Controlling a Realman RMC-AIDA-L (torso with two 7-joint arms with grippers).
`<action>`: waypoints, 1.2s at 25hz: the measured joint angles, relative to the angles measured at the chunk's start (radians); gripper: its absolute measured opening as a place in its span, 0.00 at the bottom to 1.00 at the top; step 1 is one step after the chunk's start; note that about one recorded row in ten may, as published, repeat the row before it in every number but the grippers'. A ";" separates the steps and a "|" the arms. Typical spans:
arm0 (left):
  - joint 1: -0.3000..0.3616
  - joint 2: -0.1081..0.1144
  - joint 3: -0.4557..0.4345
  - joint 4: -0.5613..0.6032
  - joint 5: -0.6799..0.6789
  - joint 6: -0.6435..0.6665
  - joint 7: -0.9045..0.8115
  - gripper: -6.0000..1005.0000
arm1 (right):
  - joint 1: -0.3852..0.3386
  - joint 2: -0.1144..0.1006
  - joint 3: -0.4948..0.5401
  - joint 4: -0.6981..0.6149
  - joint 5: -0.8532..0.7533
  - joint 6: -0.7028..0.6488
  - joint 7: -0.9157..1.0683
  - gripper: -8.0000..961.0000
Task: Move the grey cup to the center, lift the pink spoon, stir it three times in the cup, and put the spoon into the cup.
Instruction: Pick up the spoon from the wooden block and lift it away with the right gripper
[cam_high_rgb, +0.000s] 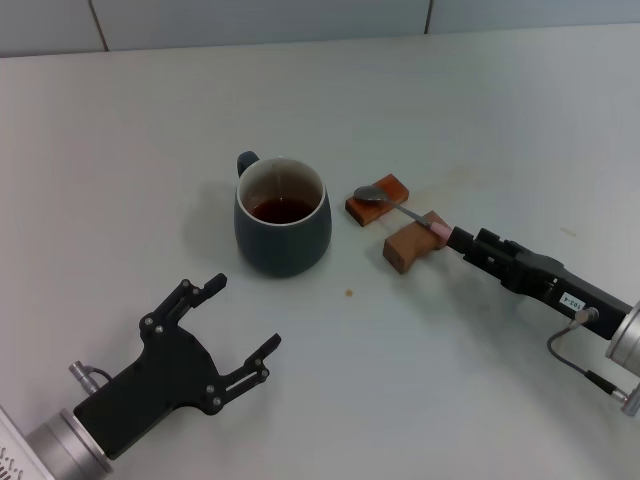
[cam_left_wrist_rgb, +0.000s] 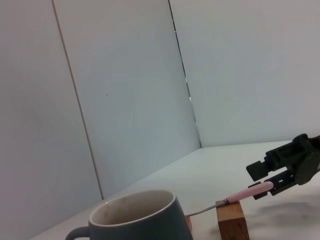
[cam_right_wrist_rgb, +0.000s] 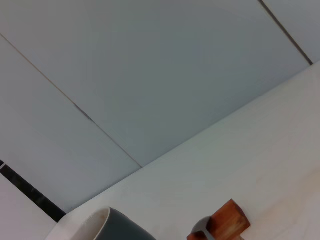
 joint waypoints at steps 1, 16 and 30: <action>0.000 0.000 0.000 0.000 0.000 0.000 0.000 0.84 | 0.004 0.000 0.000 0.004 0.000 0.008 0.003 0.74; 0.000 0.000 0.000 0.000 0.001 0.006 0.000 0.84 | 0.013 -0.003 0.000 0.012 -0.010 0.027 0.021 0.44; 0.001 0.000 0.001 0.000 0.002 0.011 0.000 0.84 | 0.015 -0.003 0.001 0.011 -0.016 0.041 0.044 0.19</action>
